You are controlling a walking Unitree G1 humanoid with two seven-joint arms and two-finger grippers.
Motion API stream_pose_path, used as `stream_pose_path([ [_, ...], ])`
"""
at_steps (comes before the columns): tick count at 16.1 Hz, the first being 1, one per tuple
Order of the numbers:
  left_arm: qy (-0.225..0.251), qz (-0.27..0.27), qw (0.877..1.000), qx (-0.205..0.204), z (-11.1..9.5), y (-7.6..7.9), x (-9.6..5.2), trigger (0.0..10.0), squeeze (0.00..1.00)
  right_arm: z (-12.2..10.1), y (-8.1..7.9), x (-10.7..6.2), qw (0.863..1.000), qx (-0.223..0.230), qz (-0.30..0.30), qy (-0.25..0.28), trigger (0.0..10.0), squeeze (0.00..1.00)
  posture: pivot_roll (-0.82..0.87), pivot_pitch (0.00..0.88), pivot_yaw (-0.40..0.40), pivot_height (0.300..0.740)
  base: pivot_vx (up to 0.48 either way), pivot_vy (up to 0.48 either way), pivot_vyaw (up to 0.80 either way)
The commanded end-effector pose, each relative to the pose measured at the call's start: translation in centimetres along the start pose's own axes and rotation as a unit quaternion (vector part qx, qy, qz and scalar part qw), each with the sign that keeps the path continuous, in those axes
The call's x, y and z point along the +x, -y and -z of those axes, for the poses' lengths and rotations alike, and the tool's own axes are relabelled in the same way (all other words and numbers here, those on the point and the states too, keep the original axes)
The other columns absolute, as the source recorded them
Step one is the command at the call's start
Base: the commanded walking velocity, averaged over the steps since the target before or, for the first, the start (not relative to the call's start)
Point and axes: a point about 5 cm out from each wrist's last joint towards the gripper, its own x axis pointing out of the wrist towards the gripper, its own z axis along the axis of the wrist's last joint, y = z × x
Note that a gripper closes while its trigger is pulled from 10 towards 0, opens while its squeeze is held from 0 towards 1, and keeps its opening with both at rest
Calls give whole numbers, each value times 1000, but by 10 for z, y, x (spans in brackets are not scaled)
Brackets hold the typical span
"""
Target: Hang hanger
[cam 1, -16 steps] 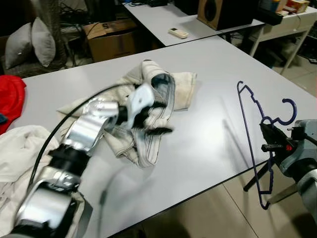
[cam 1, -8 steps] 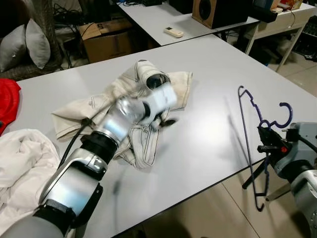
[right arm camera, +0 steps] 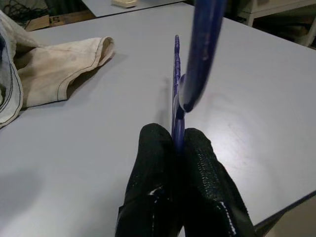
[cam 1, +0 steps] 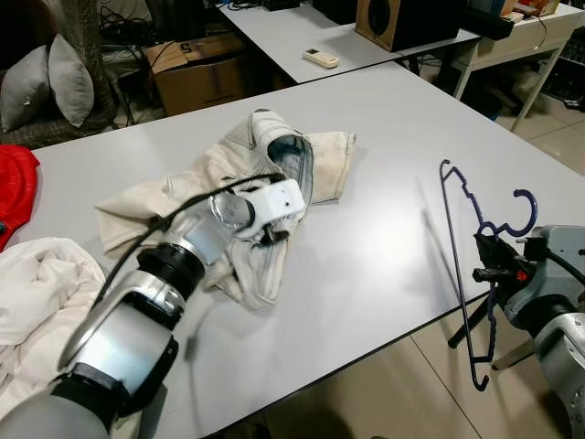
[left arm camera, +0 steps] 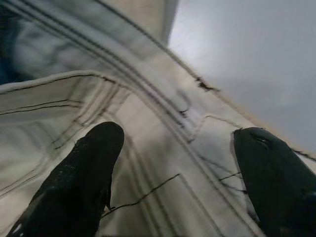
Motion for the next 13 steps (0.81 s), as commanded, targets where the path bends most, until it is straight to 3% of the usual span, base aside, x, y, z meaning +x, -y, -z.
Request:
stream_pose_path([
  [1, -19, -13, 1000, 5, 6, -7, -4, 0, 0, -2, -1, 0, 1000, -5, -1, 4, 10000, 0, -148, 31, 73, 740, 0, 0, 0],
  [7, -57, -43, 996, 46, 14, -14, -7, 0, 0, -3, -2, 2, 1000, -13, -7, 1, 10000, 0, -144, 30, 71, 740, 0, 0, 0],
  [13, -90, -39, 994, 52, 19, -16, -8, 0, 0, -2, 0, 0, 1000, -15, -3, 0, 10000, 0, -145, 24, 81, 740, 0, 0, 0],
])
